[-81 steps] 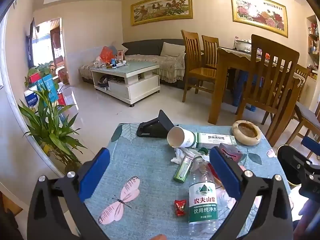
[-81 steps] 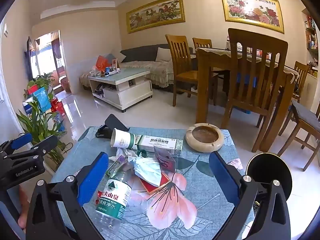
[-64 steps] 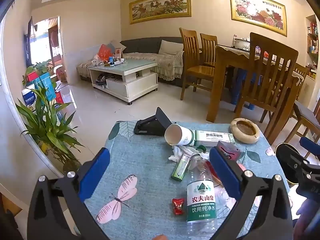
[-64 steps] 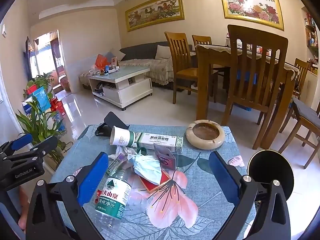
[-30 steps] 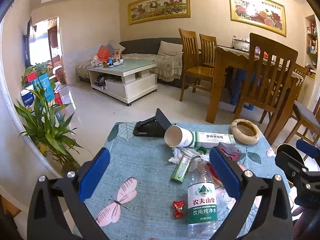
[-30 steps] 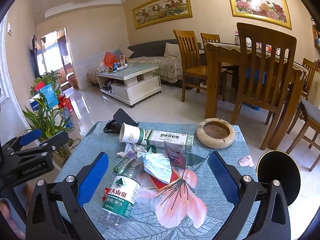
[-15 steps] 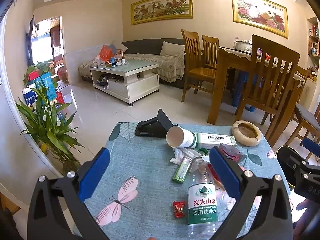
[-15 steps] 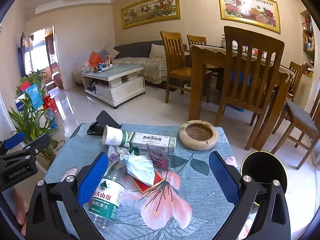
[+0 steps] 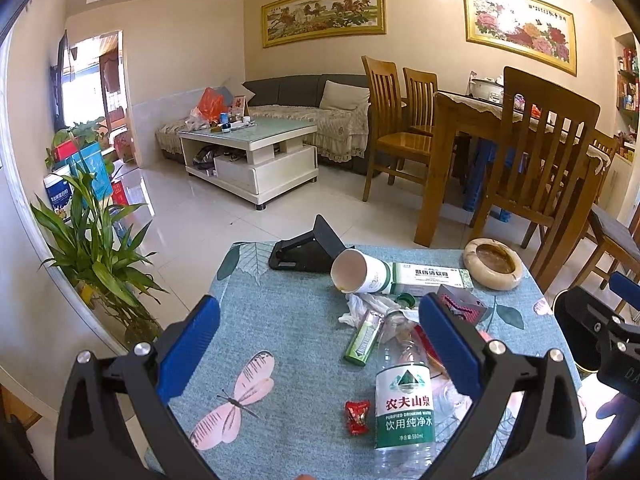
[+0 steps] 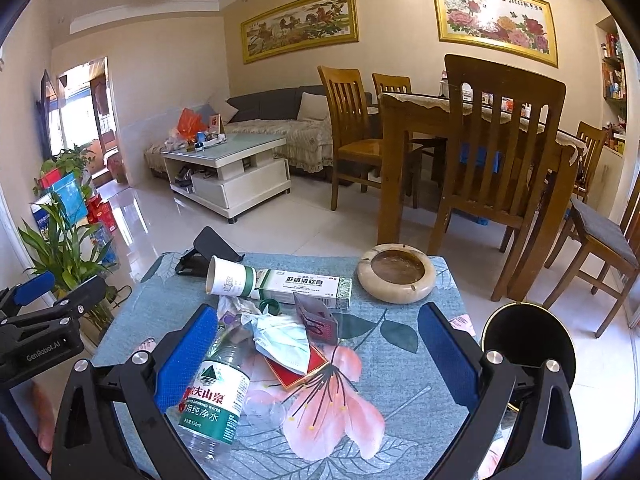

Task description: Collect trash

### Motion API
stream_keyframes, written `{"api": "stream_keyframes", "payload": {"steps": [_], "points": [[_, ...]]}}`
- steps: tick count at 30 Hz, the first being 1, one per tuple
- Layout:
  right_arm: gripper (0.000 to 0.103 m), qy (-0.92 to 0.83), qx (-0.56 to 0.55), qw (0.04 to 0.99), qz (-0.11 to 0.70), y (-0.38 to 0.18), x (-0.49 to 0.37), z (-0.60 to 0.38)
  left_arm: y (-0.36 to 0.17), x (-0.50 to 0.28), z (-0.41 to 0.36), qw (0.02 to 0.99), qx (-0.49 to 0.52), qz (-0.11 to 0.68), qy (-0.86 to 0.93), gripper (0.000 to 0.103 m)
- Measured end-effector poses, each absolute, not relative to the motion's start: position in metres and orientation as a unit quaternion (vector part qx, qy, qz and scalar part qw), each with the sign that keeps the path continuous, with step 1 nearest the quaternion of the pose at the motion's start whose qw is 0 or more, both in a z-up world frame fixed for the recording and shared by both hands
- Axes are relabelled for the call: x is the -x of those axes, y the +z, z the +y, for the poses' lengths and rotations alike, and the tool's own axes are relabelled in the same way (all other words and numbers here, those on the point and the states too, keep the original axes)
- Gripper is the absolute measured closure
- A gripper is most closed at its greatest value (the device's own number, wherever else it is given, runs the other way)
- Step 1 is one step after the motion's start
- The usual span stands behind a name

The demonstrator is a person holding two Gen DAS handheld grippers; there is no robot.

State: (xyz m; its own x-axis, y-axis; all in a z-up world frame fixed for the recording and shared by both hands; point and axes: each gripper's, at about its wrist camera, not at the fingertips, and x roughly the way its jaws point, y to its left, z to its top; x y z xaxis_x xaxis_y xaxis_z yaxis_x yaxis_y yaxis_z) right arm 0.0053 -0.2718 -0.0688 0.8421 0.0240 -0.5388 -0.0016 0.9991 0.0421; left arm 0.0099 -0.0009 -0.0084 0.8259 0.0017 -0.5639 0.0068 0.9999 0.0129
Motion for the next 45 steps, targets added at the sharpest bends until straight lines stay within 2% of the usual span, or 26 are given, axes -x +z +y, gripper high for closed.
{"api": "stream_keyframes", "payload": {"steps": [26,45], "points": [[0.003,0.024,-0.03,0.954,0.297,-0.079,-0.008,-0.272,-0.012,-0.008,-0.004,0.955,-0.014,0.296,-0.001,0.003],[0.003,0.071,-0.055,0.924,0.372,-0.12,-0.028,-0.267,-0.067,-0.023,0.033,0.933,-0.024,0.358,0.023,0.003]]}}
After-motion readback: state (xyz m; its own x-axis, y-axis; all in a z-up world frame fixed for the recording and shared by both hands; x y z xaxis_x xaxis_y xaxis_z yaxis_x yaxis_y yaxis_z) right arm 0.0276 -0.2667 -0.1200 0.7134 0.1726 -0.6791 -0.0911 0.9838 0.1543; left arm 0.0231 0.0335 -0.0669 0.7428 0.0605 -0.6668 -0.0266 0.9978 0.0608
